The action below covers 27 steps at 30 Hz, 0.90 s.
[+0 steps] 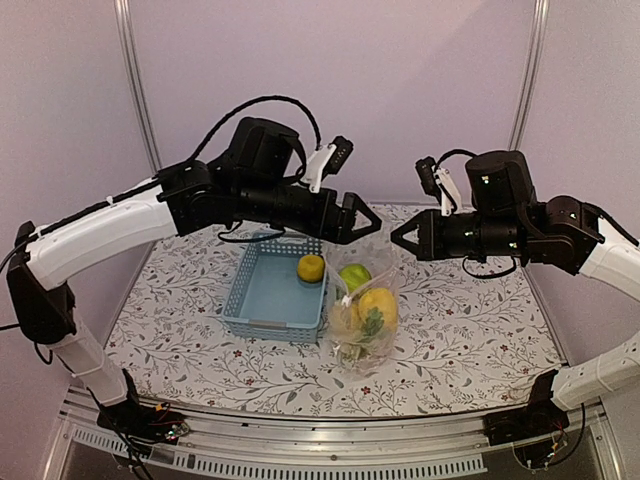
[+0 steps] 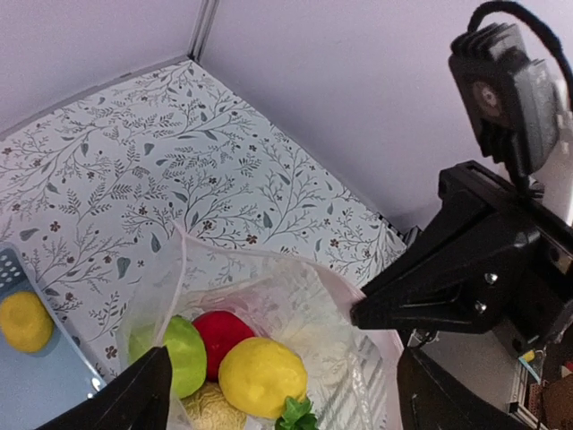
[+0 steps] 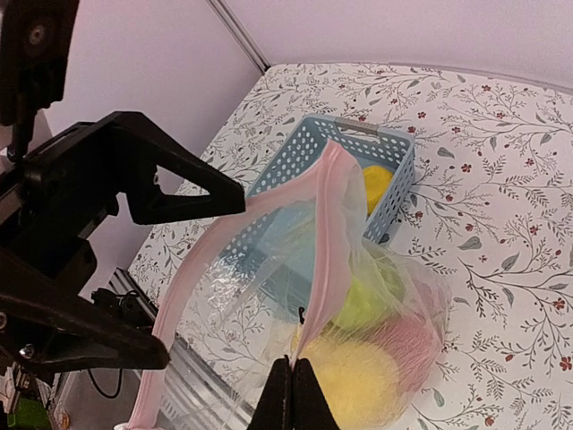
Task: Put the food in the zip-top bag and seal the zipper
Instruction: Place the fake fruit in the zipper food storage bag, then adjust the fake fruit in the bin.
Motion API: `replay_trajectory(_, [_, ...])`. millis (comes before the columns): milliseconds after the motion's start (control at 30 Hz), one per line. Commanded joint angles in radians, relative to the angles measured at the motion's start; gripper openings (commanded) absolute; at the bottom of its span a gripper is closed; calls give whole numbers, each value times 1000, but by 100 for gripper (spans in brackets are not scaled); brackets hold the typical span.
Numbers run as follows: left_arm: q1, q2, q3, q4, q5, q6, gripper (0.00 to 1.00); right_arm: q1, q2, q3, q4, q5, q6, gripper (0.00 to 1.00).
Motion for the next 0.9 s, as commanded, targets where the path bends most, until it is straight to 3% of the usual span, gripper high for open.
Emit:
replay_trajectory(0, [12,-76,-14,23,60,13,88,4,-29,13,-6,63,8,0])
replay_trajectory(167, [47,-162,-74,-5,-20,-1,92,4,-37,10,-7,68,14,0])
replay_trajectory(400, [242,-243,-343,93,-9,-183,94,4,-29,13,1,58,13,0])
replay_trajectory(533, [315,-204,-428,147,10,-217,93,4,-27,13,0,56,14,0])
replay_trajectory(867, [413,49,-451,285,55,-249,84,4,-28,12,-2,61,14,0])
